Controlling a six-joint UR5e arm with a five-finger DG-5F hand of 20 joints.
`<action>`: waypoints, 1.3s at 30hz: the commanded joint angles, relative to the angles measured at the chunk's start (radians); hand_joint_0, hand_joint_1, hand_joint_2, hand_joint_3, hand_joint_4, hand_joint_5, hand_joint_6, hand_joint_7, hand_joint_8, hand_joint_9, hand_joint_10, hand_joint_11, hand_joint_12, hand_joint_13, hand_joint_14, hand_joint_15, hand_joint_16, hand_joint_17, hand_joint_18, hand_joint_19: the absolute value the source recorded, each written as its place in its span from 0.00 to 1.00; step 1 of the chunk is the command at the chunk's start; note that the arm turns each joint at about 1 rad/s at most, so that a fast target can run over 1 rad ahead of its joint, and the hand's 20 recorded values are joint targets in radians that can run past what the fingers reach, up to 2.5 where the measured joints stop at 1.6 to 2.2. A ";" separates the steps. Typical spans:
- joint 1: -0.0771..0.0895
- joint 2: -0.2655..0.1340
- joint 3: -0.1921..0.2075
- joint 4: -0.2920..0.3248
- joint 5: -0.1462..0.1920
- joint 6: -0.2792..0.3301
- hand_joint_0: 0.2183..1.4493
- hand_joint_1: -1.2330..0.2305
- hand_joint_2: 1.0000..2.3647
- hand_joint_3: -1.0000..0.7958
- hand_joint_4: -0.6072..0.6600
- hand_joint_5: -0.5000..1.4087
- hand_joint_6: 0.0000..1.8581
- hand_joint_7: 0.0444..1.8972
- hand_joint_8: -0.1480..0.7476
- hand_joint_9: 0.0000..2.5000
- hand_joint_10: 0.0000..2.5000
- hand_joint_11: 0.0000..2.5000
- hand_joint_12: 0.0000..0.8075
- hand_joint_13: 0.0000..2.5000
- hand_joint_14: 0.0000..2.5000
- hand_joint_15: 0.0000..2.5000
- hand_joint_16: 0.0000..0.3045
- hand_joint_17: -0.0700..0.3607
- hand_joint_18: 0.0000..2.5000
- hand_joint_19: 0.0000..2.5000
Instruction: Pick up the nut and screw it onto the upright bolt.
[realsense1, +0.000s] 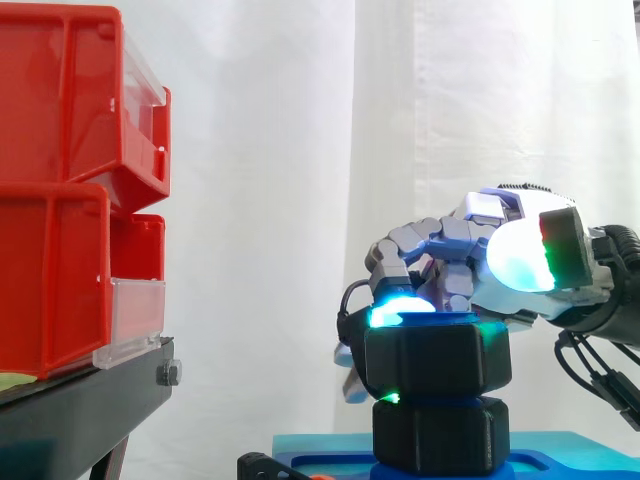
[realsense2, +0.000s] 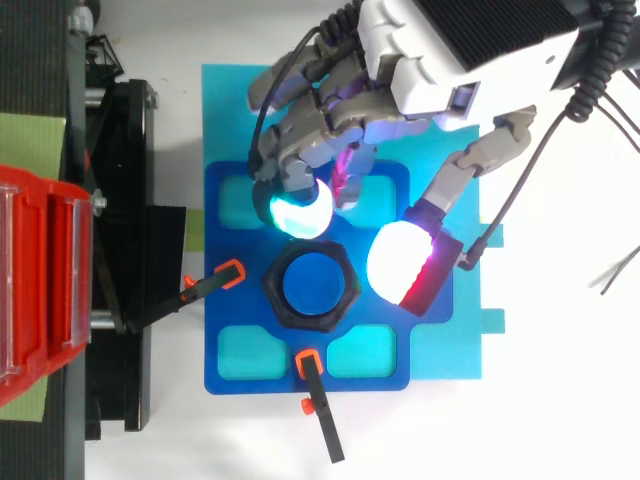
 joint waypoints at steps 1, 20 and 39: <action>-0.003 0.000 0.000 0.009 -0.001 0.000 0.27 0.58 0.00 0.28 0.52 0.27 0.39 0.55 0.44 0.62 0.00 0.09 0.21 0.39 0.00 0.03 0.08 0.29 0.30 0.08; -0.002 0.000 0.008 0.001 -0.006 0.000 0.24 0.63 0.00 0.28 0.62 0.25 0.27 0.74 0.47 0.54 0.00 0.12 0.28 0.34 0.00 0.03 0.10 0.33 0.26 0.07; 0.026 0.000 0.063 -0.043 -0.004 0.000 0.20 0.69 0.00 0.28 0.59 0.15 0.27 0.32 0.41 0.24 0.00 0.00 0.36 0.15 0.00 0.00 0.15 0.40 0.07 0.00</action>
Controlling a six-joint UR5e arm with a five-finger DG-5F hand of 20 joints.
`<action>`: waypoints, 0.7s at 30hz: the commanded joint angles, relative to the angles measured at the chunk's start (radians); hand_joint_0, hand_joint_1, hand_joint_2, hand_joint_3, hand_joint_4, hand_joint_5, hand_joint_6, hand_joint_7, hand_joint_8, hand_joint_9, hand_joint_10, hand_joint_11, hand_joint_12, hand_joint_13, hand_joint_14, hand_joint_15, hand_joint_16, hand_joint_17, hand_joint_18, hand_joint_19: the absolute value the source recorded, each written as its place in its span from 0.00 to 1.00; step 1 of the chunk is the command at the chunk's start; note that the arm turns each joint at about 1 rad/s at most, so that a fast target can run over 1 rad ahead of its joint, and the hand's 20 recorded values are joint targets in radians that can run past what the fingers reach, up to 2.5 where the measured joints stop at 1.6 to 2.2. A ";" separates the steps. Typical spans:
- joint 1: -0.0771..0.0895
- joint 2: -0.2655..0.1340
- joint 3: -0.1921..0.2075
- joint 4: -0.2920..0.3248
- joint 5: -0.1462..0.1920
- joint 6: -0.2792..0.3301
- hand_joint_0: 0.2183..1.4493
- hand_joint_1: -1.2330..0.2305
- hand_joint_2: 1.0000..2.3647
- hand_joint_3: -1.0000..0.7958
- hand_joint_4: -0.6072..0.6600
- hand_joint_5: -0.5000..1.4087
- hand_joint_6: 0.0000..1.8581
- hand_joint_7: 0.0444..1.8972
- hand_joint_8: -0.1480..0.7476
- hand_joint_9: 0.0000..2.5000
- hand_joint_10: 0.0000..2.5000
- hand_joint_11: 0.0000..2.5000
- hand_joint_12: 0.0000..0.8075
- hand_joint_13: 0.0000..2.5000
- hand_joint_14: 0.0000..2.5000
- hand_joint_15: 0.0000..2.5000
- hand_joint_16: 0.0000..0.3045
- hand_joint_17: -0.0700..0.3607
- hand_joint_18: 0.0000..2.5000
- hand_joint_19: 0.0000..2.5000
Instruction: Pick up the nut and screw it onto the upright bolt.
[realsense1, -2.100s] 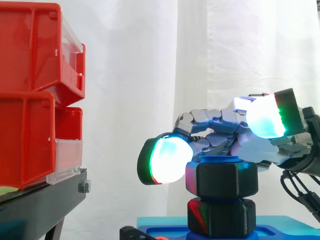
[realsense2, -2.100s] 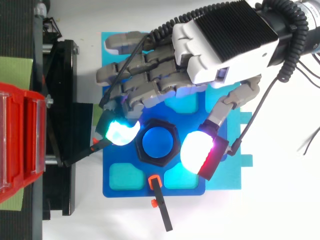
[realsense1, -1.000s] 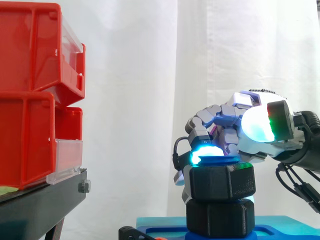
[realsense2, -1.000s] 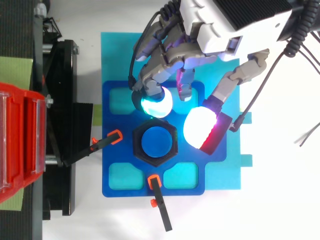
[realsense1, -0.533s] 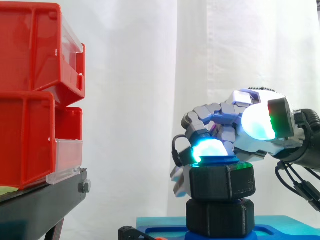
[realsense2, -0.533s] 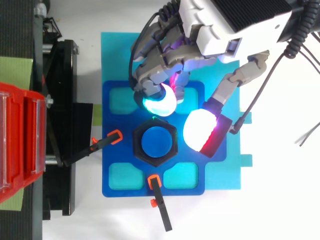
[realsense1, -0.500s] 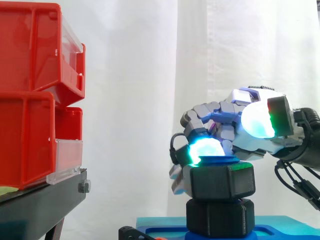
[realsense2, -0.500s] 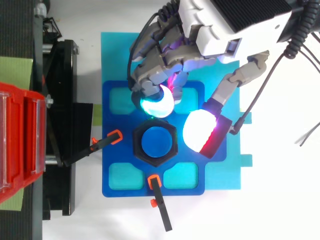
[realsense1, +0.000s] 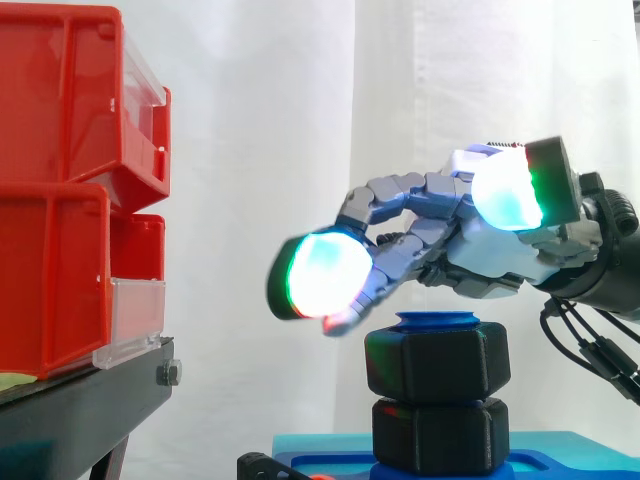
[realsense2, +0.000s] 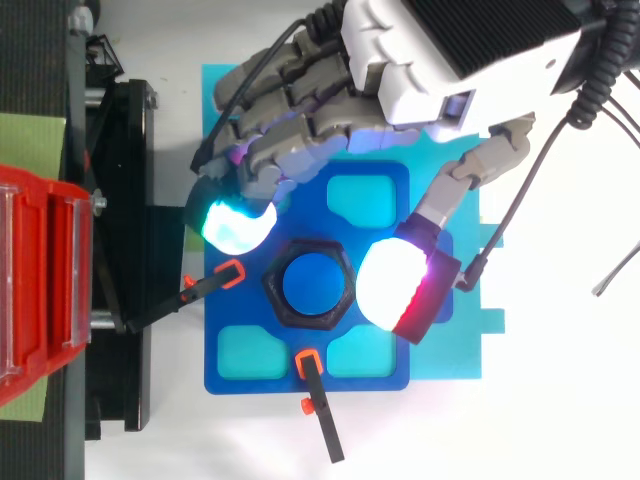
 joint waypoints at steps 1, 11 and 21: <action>0.009 0.000 0.000 0.006 0.001 0.000 0.20 0.70 0.00 0.28 0.57 0.15 0.27 0.31 0.41 0.20 0.00 0.00 0.38 0.12 0.00 0.00 0.15 0.41 0.04 0.00; 0.037 -0.002 -0.041 0.029 0.024 0.000 0.18 0.79 0.00 0.28 0.50 0.13 0.27 0.28 0.33 0.00 0.00 0.00 0.43 0.00 0.00 0.00 0.19 0.47 0.00 0.00; 0.038 -0.002 -0.067 0.083 0.027 0.002 0.17 0.84 0.00 0.28 0.48 0.12 0.27 0.27 0.32 0.00 0.00 0.00 0.43 0.00 0.00 0.00 0.21 0.50 0.00 0.00</action>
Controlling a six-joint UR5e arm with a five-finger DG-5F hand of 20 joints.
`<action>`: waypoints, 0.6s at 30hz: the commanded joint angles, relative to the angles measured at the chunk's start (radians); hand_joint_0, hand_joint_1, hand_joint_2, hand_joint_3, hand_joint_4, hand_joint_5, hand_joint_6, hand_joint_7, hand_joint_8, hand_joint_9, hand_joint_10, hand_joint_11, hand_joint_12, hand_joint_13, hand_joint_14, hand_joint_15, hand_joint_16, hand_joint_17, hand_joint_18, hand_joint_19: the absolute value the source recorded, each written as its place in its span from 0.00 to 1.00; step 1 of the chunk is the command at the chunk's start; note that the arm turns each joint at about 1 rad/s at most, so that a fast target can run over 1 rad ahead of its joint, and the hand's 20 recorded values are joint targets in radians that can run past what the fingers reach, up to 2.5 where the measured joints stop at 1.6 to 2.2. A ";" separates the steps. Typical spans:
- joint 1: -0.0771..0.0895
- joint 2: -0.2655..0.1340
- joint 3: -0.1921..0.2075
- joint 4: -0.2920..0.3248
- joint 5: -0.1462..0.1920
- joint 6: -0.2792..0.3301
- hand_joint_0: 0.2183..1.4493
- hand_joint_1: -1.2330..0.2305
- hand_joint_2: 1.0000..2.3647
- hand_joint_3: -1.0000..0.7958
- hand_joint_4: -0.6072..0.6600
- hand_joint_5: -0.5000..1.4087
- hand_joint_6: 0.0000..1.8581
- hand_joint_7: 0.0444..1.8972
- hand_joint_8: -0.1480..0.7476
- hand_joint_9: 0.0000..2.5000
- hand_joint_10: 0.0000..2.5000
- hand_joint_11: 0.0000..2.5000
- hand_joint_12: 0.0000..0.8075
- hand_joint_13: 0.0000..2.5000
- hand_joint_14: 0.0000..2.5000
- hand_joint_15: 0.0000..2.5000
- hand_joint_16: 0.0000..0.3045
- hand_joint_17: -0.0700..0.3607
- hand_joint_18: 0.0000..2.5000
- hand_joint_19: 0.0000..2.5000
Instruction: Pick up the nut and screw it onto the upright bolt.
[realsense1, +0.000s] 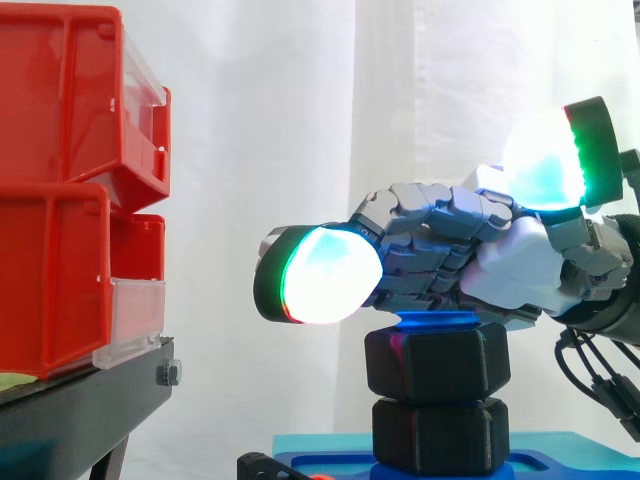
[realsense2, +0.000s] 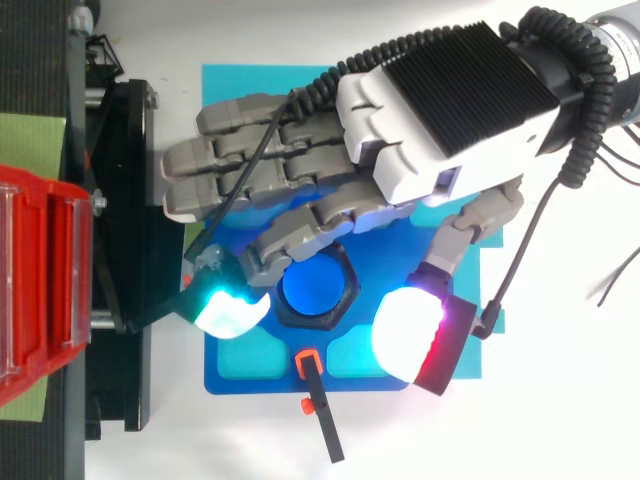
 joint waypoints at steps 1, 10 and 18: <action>-0.003 0.000 -0.003 0.012 -0.001 0.000 0.17 0.85 0.00 0.28 0.48 0.12 0.27 0.27 0.32 0.00 0.00 0.00 0.43 0.00 0.00 0.00 0.21 0.50 0.00 0.00; -0.009 -0.013 -0.003 0.019 -0.003 0.000 0.17 0.85 0.00 0.28 0.48 0.12 0.27 0.27 0.33 0.00 0.00 0.00 0.43 0.00 0.00 0.00 0.21 0.50 0.00 0.00; -0.018 -0.013 -0.004 0.018 -0.011 0.000 0.17 0.84 0.00 0.28 0.49 0.12 0.27 0.28 0.34 0.00 0.00 0.00 0.43 0.00 0.00 0.00 0.21 0.50 0.00 0.00</action>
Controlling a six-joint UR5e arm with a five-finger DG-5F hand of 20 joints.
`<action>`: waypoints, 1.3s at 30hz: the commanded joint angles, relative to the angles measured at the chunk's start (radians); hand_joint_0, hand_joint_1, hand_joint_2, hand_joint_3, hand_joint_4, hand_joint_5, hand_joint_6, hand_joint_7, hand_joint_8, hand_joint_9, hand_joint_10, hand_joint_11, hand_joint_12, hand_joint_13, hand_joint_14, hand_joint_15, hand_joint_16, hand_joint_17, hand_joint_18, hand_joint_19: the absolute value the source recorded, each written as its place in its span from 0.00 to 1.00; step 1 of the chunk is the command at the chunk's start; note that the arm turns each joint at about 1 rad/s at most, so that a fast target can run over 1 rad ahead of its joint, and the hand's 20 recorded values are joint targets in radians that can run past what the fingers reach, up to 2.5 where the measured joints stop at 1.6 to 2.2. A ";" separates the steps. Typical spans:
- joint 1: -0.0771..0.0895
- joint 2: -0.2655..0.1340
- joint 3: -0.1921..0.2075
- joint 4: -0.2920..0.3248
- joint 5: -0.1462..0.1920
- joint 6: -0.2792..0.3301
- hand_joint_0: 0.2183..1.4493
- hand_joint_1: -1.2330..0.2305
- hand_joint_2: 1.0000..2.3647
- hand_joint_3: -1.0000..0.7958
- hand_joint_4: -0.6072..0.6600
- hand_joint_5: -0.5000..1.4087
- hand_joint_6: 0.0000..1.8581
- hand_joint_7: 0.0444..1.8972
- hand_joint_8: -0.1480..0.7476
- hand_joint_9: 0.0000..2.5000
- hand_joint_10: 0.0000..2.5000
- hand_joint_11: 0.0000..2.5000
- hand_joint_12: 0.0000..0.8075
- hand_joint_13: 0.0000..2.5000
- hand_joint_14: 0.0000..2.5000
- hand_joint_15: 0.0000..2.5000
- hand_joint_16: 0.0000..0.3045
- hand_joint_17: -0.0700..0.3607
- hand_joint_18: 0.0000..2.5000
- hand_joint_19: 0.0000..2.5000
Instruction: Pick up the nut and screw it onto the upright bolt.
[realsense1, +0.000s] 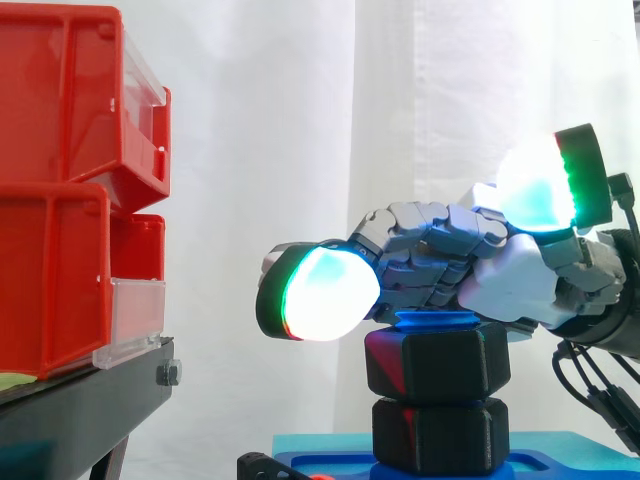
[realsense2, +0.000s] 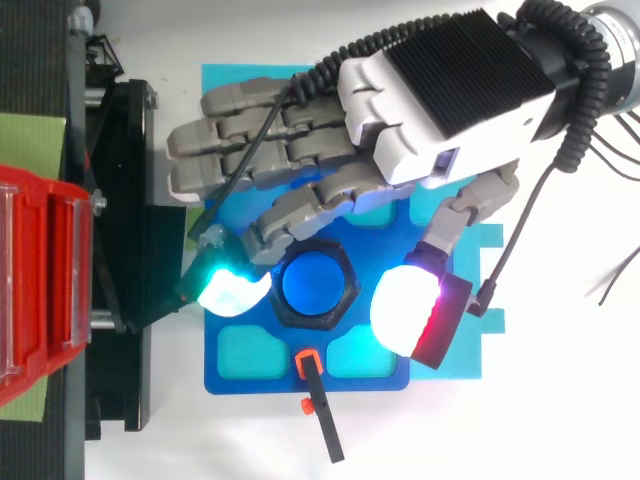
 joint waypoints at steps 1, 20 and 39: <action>-0.004 0.000 0.001 -0.001 -0.005 0.001 0.17 0.84 0.00 0.28 0.49 0.12 0.27 0.28 0.34 0.00 0.00 0.00 0.43 0.00 0.00 0.00 0.21 0.49 0.00 0.00; -0.016 0.000 -0.019 0.014 -0.011 0.001 0.18 0.81 0.00 0.28 0.55 0.14 0.27 0.33 0.37 0.00 0.00 0.00 0.43 0.00 0.00 0.00 0.19 0.46 0.00 0.00; -0.041 0.000 -0.019 0.014 -0.017 0.001 0.20 0.69 0.00 0.28 0.67 0.19 0.27 0.49 0.43 0.09 0.00 0.00 0.41 0.03 0.00 0.00 0.17 0.43 0.00 0.00</action>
